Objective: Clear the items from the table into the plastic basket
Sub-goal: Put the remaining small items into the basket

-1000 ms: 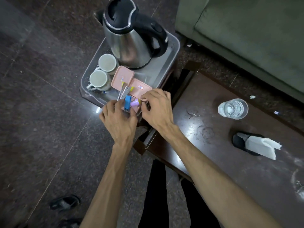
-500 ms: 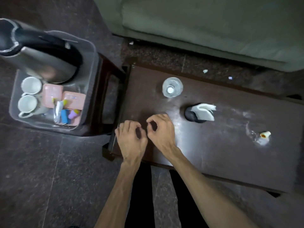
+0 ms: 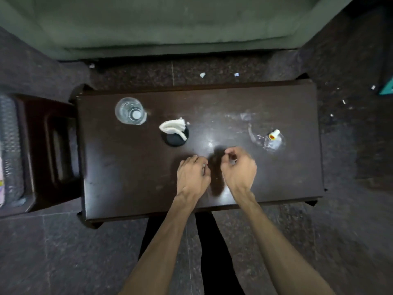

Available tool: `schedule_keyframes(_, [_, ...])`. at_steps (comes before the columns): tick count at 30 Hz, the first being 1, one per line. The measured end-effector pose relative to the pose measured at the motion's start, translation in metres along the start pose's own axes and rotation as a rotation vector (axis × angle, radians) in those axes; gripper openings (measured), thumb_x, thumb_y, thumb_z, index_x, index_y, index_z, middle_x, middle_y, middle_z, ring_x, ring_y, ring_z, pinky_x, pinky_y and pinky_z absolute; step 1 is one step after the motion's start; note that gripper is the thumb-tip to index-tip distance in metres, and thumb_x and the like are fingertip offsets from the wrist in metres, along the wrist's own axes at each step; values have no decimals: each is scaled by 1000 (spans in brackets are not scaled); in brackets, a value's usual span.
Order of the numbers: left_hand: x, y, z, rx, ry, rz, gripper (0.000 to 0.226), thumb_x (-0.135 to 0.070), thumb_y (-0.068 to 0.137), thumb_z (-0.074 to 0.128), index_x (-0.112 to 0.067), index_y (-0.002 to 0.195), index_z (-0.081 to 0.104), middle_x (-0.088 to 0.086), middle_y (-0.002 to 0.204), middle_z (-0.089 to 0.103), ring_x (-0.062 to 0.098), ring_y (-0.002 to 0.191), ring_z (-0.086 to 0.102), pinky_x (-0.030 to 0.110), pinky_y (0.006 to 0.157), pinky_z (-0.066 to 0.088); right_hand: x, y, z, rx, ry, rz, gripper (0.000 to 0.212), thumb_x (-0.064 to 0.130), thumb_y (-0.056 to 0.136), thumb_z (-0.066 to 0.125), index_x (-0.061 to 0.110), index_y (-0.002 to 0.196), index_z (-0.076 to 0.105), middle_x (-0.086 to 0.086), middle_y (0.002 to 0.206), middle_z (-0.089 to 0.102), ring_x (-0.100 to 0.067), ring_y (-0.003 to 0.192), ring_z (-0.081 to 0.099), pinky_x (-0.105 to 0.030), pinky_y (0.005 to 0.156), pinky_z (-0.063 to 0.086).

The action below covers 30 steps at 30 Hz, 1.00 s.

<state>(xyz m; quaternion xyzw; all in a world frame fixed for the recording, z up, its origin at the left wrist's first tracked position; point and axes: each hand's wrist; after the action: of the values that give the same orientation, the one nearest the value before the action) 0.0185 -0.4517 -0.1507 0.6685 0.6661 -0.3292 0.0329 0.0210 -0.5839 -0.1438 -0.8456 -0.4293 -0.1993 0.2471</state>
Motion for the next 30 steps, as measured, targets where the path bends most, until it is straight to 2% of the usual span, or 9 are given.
schedule_keyframes(5, [-38,21,28,82,15,94,18,-22,92,57,-18,106,68,1,110,70,24,107,62,34,99,39,-51,73,-35,-169,-71,176,27,22,85,66,17,111,72,-11,112,71,-38,102,68,-41,87,53])
schedule_keyframes(9, [-55,35,38,91,15,130,21,-21,94,57,-17,112,68,1,113,70,24,108,62,34,101,39,-81,124,-40,-102,-183,311,38,29,91,67,15,126,63,-17,123,61,-44,106,65,-45,91,51])
schedule_keyframes(12, [-57,40,38,87,-2,138,21,-20,95,58,-16,112,68,1,112,69,24,106,63,34,100,40,-94,143,-34,-2,-221,329,29,26,93,69,18,120,67,-17,125,59,-43,107,65,-41,94,51])
schedule_keyframes(15, [-53,41,31,91,-26,134,23,-19,95,58,-16,115,68,1,112,69,23,107,63,35,100,43,-95,145,-27,1,-174,344,25,14,87,66,21,109,74,-17,121,62,-42,104,67,-40,96,52])
schedule_keyframes(18, [-43,37,18,56,-70,111,24,-16,94,59,-16,115,70,1,112,70,24,104,65,35,99,46,-75,133,-21,-45,-55,294,26,13,79,67,20,102,77,-15,108,71,-37,101,68,-38,92,54])
schedule_keyframes(21, [-35,29,0,-48,-145,82,19,-13,90,64,-15,106,73,2,101,72,27,91,67,37,90,51,-34,110,-15,-56,94,197,23,15,78,69,18,99,79,-10,93,78,-31,91,72,-36,86,56])
schedule_keyframes(25, [-15,13,-30,-257,-256,32,13,-12,85,70,-17,97,74,2,90,73,28,76,68,34,74,54,40,58,-6,-84,303,-14,27,12,81,69,19,105,79,1,88,76,-9,75,66,-15,73,49])
schedule_keyframes(27, [1,6,-46,-355,-322,20,13,-13,86,70,-16,98,73,1,88,72,26,71,67,33,69,54,79,30,1,-69,412,-129,31,6,83,70,18,112,76,12,93,74,-1,79,67,-14,74,52])
schedule_keyframes(30, [33,-6,-77,-531,-451,-41,8,-12,88,68,-16,94,70,-5,85,68,16,68,61,31,65,52,140,-11,17,28,507,-256,38,7,84,74,20,120,70,14,99,73,-4,90,70,-17,81,54])
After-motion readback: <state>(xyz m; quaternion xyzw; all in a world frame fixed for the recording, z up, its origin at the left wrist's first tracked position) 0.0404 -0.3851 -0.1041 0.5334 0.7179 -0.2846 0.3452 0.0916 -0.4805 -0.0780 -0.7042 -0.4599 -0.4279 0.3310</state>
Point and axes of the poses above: each hand's wrist, its own y-axis towards the middle knuckle, its own z-axis out of the palm, x = y × z
